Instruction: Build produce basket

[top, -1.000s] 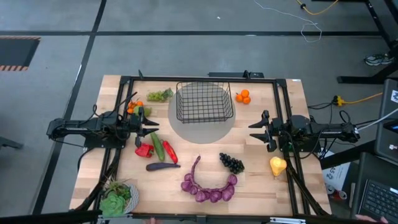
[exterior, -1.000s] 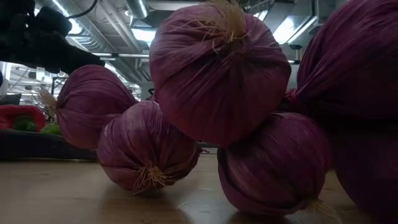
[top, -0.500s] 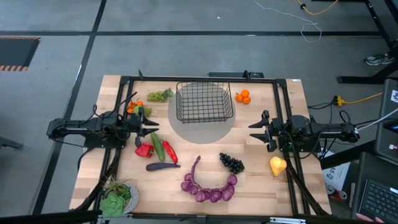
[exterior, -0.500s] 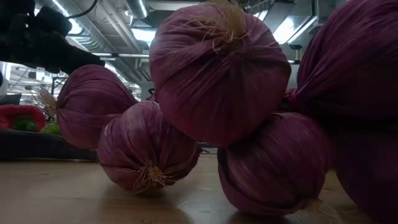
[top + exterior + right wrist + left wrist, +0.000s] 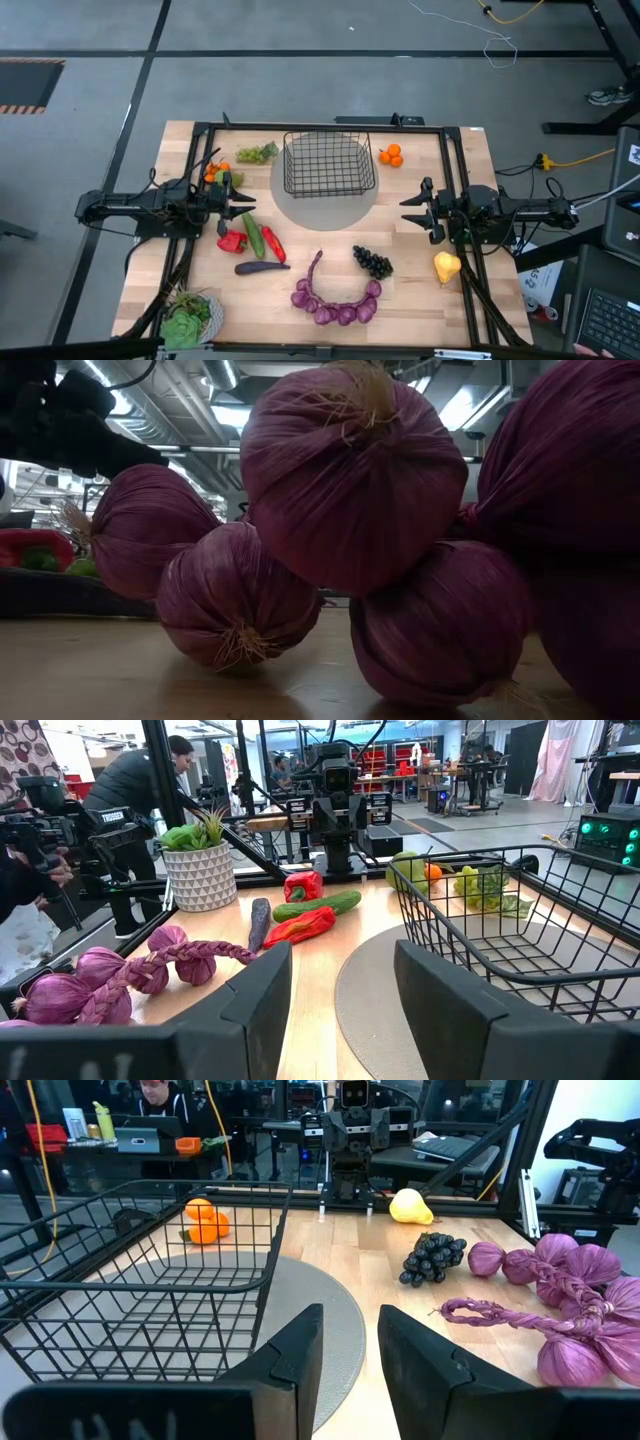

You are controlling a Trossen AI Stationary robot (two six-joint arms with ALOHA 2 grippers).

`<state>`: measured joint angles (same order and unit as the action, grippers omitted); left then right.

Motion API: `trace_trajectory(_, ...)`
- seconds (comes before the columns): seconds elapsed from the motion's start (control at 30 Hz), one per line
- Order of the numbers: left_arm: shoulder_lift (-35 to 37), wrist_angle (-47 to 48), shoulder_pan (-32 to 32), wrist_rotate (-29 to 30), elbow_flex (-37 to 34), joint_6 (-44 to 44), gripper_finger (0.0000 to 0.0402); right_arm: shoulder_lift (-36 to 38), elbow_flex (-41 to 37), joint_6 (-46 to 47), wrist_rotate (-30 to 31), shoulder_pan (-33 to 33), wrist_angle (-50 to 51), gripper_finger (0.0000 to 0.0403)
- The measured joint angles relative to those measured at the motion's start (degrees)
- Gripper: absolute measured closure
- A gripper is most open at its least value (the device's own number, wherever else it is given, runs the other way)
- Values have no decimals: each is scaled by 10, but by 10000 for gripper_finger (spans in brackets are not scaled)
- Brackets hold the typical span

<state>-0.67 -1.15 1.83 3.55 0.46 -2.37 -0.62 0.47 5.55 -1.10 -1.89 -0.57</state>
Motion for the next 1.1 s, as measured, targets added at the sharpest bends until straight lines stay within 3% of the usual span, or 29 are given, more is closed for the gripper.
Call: trace_trajectory(1.1, 0, 2, 0, -18, 0, -35, 308, 0, 0, 0, 0, 0, 0, 221)
